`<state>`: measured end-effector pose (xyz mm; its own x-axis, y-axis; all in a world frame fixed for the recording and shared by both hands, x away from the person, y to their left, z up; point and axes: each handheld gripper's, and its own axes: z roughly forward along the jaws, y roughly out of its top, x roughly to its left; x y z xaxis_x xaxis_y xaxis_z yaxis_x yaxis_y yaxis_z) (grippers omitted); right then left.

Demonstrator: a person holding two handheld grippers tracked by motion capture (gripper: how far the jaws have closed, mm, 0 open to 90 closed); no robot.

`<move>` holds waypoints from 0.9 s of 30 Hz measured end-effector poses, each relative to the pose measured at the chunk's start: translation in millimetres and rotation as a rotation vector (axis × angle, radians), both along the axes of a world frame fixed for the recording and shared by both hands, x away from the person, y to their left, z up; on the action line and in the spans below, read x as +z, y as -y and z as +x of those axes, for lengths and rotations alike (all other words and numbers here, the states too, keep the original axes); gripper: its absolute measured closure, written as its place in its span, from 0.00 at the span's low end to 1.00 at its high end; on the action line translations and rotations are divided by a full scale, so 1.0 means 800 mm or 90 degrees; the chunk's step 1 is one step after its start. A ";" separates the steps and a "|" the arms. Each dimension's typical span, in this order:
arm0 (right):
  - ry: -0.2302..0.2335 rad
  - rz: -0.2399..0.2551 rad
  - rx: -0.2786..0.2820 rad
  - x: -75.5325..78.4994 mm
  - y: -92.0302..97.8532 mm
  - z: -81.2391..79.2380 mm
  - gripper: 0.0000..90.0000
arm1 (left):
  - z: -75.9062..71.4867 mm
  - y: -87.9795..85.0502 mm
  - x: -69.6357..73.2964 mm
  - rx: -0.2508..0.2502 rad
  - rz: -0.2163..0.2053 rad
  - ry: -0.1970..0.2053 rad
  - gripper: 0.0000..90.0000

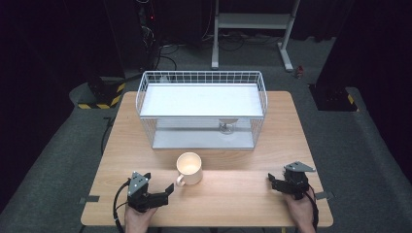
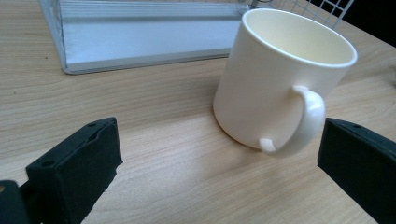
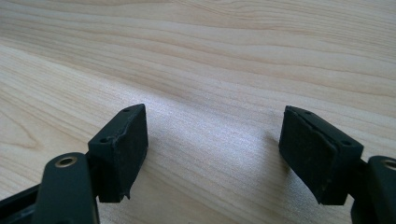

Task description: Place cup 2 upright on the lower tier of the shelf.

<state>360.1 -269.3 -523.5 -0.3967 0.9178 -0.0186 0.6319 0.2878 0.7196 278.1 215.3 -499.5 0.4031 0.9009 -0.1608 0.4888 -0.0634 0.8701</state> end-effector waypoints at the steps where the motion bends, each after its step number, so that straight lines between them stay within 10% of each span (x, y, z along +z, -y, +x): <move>1: 0.000 0.000 0.000 0.000 0.000 0.000 0.27 | -0.001 0.002 0.001 -0.003 0.004 0.002 0.00; 27: 0.000 0.001 -0.001 0.000 0.000 0.000 0.27 | 0.010 0.045 0.009 -0.049 0.050 -0.041 0.00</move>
<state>359.9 -269.2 -523.5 -0.3959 0.9181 -0.0174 0.6325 0.2865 0.7196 285.9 179.3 -492.5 0.4623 0.8788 -0.1181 0.5344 -0.1698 0.8280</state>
